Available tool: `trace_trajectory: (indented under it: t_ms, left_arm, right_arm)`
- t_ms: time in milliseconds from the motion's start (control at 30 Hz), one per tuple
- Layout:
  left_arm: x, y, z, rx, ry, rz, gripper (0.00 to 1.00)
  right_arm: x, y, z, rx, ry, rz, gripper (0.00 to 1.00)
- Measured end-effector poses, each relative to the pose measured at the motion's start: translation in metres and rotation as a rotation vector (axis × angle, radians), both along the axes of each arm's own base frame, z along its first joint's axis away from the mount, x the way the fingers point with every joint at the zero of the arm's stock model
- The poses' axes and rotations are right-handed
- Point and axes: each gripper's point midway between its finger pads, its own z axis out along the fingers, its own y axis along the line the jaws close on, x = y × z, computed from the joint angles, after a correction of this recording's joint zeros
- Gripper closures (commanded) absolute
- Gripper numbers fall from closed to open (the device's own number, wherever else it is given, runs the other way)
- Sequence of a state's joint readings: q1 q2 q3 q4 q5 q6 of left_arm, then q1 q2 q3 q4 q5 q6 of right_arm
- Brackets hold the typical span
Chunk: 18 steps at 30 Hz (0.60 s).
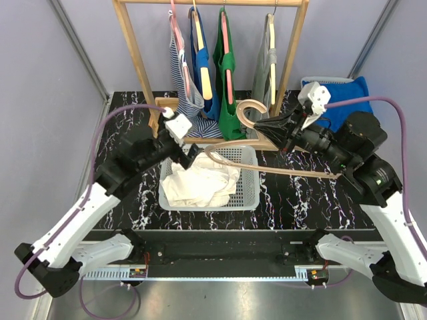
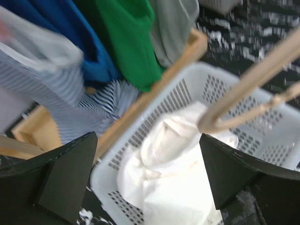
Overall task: Remove the tank top from the hanger
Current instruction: Remove the tank top from the bin, then place the hanger at the clothesline.
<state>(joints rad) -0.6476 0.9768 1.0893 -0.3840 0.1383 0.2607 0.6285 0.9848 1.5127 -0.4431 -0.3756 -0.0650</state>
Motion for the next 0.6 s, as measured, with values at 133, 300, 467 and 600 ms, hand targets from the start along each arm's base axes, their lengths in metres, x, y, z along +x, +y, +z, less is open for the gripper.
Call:
trace_trajectory:
  t_ms: [133, 300, 467, 600]
  left_arm:
    - [-0.014, -0.003, 0.091, -0.113, -0.148, -0.073, 0.01]
    - [-0.078, -0.003, 0.151, -0.215, -0.294, -0.307, 0.01]
    - [-0.110, -0.013, 0.144, -0.205, -0.250, -0.484, 0.01]
    - [-0.114, -0.026, 0.120, -0.177, -0.145, -0.566, 0.01]
  right_arm:
    - [-0.010, 0.002, -0.001, -0.014, -0.007, 0.045, 0.96]
    - [-0.025, 0.023, 0.002, -0.013, -0.004, 0.213, 0.96]
    - [-0.031, 0.039, 0.002, 0.031, 0.018, 0.314, 0.97]
    - [-0.034, 0.046, 0.013, 0.071, 0.008, 0.368, 0.97]
